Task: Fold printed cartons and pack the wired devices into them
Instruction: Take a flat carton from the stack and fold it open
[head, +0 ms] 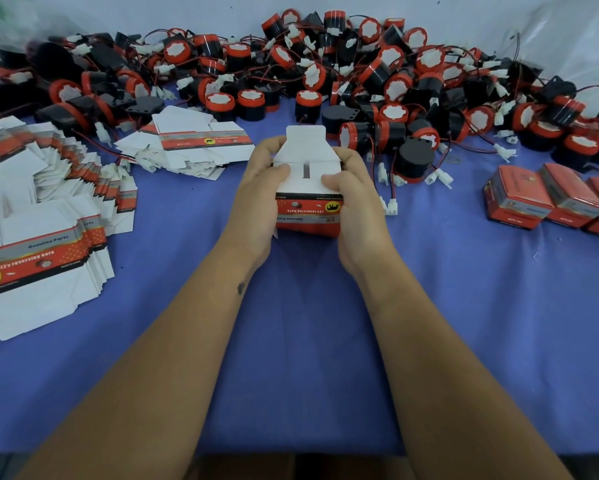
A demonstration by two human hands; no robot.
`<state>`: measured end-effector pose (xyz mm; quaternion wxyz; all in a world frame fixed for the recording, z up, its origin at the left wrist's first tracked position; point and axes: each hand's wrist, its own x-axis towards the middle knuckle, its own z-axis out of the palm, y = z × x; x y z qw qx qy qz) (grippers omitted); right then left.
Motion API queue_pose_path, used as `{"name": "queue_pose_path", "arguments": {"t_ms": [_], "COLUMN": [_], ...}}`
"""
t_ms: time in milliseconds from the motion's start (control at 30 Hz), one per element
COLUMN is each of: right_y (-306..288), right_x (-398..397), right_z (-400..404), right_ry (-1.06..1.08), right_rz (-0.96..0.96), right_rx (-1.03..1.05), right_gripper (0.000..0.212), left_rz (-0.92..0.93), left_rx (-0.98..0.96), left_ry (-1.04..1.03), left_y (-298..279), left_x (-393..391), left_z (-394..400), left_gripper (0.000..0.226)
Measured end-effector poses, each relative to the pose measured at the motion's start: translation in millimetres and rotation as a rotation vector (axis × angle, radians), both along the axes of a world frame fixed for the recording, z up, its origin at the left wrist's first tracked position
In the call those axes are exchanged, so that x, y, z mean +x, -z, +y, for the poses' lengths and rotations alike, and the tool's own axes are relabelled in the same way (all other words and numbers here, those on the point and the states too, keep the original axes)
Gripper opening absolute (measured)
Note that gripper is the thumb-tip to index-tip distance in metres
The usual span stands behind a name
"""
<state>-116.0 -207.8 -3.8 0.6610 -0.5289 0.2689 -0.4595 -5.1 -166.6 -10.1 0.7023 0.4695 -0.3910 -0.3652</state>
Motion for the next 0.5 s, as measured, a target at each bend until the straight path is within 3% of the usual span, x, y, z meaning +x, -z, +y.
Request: {"name": "queue_pose_path", "arguments": {"t_ms": [133,367,500], "right_y": [0.4,0.9,0.1], "right_x": [-1.3,-1.3,-2.7], "right_z": [1.0,-0.3,-0.2], "right_ry": [0.014,0.013,0.044], "right_rz": [-0.037,-0.030,0.052], "right_rx": [-0.037,-0.039,-0.064], "right_gripper": [0.038,0.014,0.024], "left_rz": [0.013,0.025,-0.015], "left_rx": [-0.028,0.000,-0.005], "left_ry": [0.019,0.042,-0.022], "left_y": [-0.9,0.9,0.4], "left_x": [-1.1,-3.3,-2.1], "left_z": [1.7,2.9,3.0], "left_gripper": [0.036,0.015,0.021]}}
